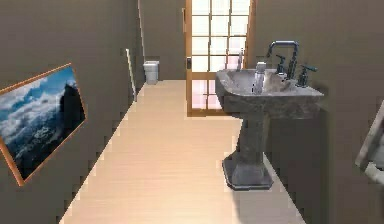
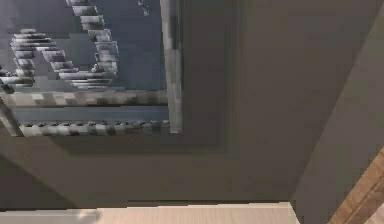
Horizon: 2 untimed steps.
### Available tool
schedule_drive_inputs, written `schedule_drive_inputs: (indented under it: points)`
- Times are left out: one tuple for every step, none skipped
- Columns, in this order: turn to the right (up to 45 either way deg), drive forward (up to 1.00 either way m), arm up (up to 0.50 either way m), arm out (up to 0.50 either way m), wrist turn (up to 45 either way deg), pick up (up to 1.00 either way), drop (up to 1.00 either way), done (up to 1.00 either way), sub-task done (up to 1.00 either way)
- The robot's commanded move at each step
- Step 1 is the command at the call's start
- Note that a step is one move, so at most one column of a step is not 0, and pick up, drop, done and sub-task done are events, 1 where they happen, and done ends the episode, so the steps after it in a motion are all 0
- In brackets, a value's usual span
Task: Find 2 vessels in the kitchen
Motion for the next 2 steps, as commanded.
schedule_drive_inputs:
  points:
    - [-21.0, 0.00, 0.00, 0.00, 0.0, 0.00, 0.00, 0.00, 0.00]
    - [0.0, 0.05, 0.00, 0.00, 0.0, 0.00, 0.00, 0.00, 0.00]
